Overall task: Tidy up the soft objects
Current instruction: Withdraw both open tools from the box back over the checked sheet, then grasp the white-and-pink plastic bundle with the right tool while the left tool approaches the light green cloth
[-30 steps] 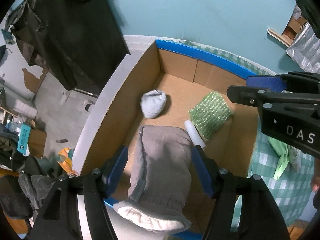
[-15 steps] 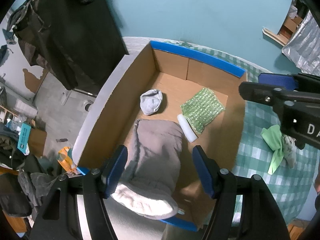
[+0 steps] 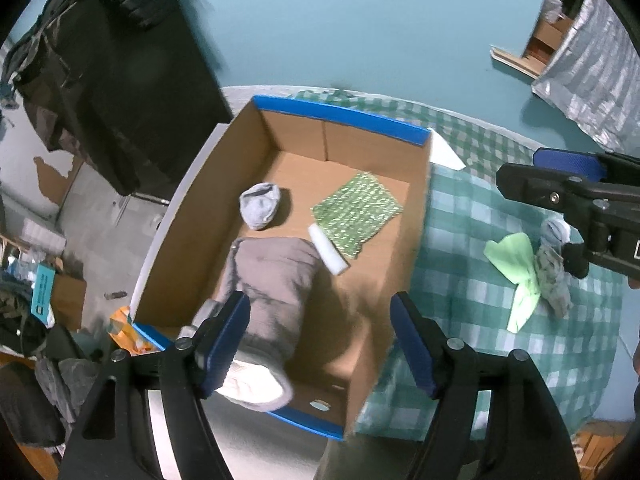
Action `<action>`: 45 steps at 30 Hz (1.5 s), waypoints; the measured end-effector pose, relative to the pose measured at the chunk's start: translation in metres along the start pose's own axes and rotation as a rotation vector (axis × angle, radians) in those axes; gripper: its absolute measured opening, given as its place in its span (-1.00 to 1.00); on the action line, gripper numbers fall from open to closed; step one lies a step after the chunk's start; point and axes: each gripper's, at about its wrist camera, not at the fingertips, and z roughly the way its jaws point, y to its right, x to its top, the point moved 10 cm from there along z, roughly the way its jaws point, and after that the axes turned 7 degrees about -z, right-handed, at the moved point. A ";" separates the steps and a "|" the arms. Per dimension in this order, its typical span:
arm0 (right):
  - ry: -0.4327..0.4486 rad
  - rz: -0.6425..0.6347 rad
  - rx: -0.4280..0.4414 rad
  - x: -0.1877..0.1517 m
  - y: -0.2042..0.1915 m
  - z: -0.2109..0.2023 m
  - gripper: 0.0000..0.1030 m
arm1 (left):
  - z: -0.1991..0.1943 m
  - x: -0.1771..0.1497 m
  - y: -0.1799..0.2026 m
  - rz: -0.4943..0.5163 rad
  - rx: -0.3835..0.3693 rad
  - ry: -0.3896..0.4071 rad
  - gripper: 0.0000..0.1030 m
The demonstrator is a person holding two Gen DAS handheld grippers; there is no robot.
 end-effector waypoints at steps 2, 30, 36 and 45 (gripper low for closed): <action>0.003 0.010 -0.004 -0.005 0.006 -0.005 0.10 | -0.003 -0.001 0.006 0.020 -0.001 0.005 0.44; 0.027 0.139 -0.100 -0.073 0.084 -0.060 0.14 | -0.023 -0.010 0.084 0.179 -0.025 0.029 0.47; 0.000 0.176 -0.134 -0.098 0.114 -0.061 0.14 | -0.017 -0.015 0.100 0.198 -0.037 0.010 0.47; -0.078 0.243 -0.171 -0.143 0.159 -0.042 0.14 | 0.004 -0.019 0.124 0.222 -0.057 -0.027 0.47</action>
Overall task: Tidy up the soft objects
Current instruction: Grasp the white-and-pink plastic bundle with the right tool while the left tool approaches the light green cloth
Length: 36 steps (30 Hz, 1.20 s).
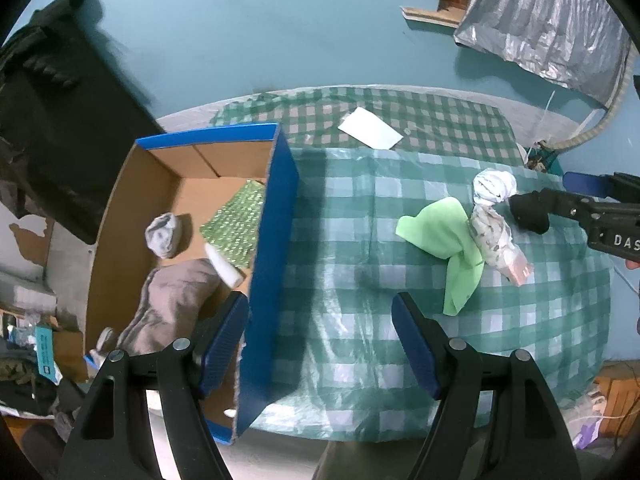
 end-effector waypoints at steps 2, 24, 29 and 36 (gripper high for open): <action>-0.019 0.010 -0.001 -0.006 0.007 0.009 0.14 | 0.006 0.000 0.005 0.012 0.000 -0.006 0.47; -0.154 -0.041 0.008 -0.040 0.015 0.110 0.13 | 0.067 -0.005 0.043 0.073 -0.005 -0.087 0.47; -0.179 -0.052 0.003 -0.046 0.017 0.121 0.13 | 0.075 -0.001 0.052 0.093 -0.012 -0.084 0.47; -0.191 -0.021 0.043 -0.053 0.019 0.122 -0.05 | 0.091 -0.001 0.073 0.123 -0.033 -0.119 0.47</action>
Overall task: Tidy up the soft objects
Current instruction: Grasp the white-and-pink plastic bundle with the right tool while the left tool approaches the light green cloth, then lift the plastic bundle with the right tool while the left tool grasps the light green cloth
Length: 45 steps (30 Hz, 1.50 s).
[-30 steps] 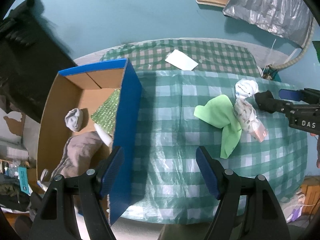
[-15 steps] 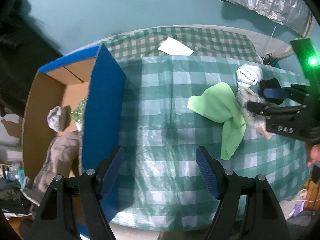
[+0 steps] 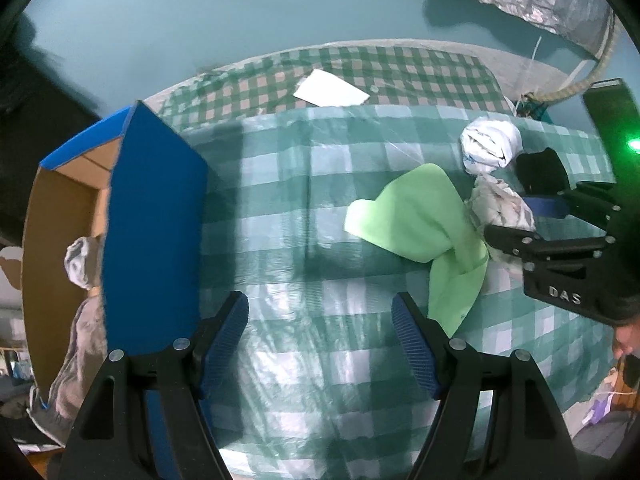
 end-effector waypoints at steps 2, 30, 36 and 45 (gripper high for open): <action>-0.004 0.015 -0.006 -0.007 0.004 -0.004 -0.06 | 0.002 0.001 0.007 0.011 -0.013 -0.002 0.47; 0.007 0.230 -0.001 -0.075 0.051 -0.030 -0.06 | 0.042 0.025 0.098 0.156 -0.100 -0.067 0.68; 0.009 0.215 0.001 -0.073 0.046 -0.029 -0.06 | 0.051 0.022 0.099 0.153 -0.067 -0.068 0.68; 0.016 0.177 -0.006 -0.068 0.040 -0.031 -0.05 | 0.062 0.016 0.092 0.121 -0.057 -0.077 0.31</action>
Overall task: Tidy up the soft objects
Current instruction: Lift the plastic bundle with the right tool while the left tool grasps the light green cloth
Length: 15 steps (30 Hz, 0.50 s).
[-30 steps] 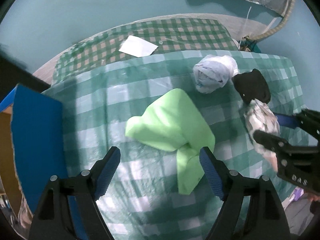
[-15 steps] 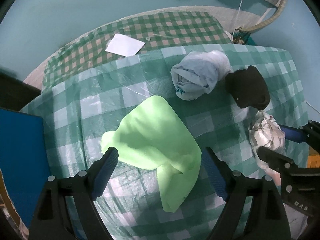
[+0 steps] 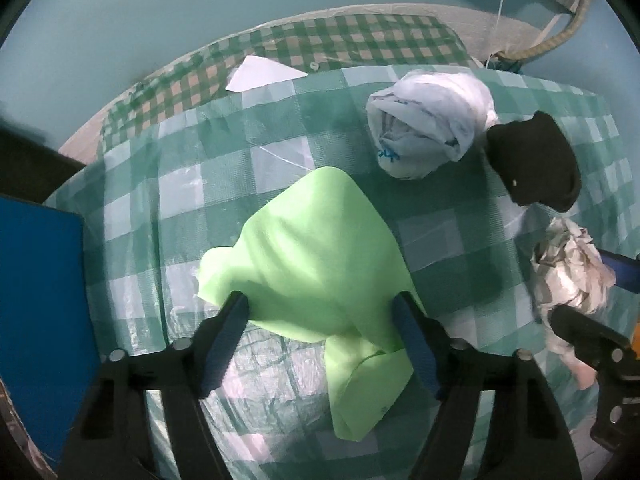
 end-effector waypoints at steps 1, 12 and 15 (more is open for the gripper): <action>0.001 -0.001 -0.001 0.000 0.000 0.000 -0.05 | -0.001 -0.001 0.002 -0.001 -0.017 -0.002 0.12; 0.020 0.000 -0.010 0.005 -0.006 -0.008 -0.05 | -0.010 -0.018 0.006 0.046 -0.028 -0.001 -0.78; 0.025 -0.001 -0.010 0.007 -0.009 -0.011 -0.05 | -0.016 -0.023 0.000 0.055 -0.010 0.011 -0.78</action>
